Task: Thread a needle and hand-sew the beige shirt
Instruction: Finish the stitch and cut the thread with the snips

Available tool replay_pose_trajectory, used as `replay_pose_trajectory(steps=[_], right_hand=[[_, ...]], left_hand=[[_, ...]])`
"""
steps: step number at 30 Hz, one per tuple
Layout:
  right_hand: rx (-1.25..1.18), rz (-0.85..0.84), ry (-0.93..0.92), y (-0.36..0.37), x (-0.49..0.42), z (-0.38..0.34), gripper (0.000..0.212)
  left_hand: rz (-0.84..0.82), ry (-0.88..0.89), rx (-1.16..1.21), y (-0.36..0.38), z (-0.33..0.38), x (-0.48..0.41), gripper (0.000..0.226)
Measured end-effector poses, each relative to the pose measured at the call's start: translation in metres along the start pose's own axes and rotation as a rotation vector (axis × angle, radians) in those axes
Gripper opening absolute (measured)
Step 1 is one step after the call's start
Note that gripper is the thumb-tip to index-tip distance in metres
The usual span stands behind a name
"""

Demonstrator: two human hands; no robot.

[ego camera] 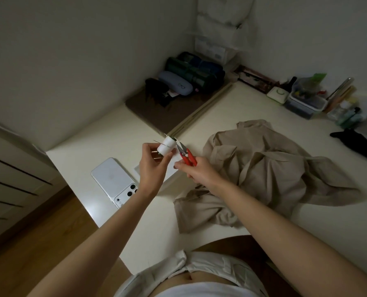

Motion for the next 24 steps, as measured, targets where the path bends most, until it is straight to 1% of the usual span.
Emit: replay_pose_trajectory(steps=[3, 5, 8, 10, 13, 15, 17, 20, 22, 24], right_hand=[[0.040, 0.007, -0.009, -0.008, 0.002, 0.004, 0.023], [0.076, 0.045, -0.006, -0.020, 0.001, 0.008, 0.019], [0.063, 0.089, -0.020, -0.034, -0.004, 0.005, 0.019], [0.031, 0.107, -0.045, -0.035, -0.007, -0.006, 0.019], [0.066, 0.112, -0.105, -0.029, -0.013, -0.025, 0.013], [0.102, 0.103, -0.142, -0.023, -0.017, -0.036, 0.017], [0.157, 0.082, -0.182, -0.017, -0.018, -0.048, 0.021], [0.194, 0.057, -0.255, -0.010, -0.020, -0.068, 0.018], [0.199, 0.073, -0.272, -0.010, -0.023, -0.077, 0.017], [0.153, 0.074, -0.266, -0.008, -0.026, -0.083, 0.017]], left_hand=[[0.033, -0.014, -0.014, -0.009, -0.006, -0.001, 0.029], [0.045, -0.023, -0.039, -0.013, -0.010, -0.001, 0.026], [0.045, -0.041, -0.126, -0.017, -0.021, 0.003, 0.024], [0.007, -0.006, -0.228, -0.015, -0.026, 0.007, 0.024], [-0.057, 0.072, -0.401, -0.013, -0.029, 0.015, 0.025], [-0.075, 0.121, -0.498, -0.013, -0.028, 0.017, 0.026], [-0.080, 0.139, -0.564, -0.015, -0.029, 0.017, 0.027], [-0.093, 0.177, -0.655, -0.015, -0.029, 0.015, 0.026], [-0.104, 0.203, -0.718, -0.014, -0.028, 0.013, 0.028], [-0.116, 0.211, -0.774, -0.014, -0.028, 0.010, 0.028]])
Point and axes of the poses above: each hand's wrist, its own x-axis away from the middle knuckle, its own y-axis out of the palm, z = x × y, the point moved 10 cm from there along -x, towards the middle knuckle, and after that the axes turned 1 degree about y, right-handed, at the moved point
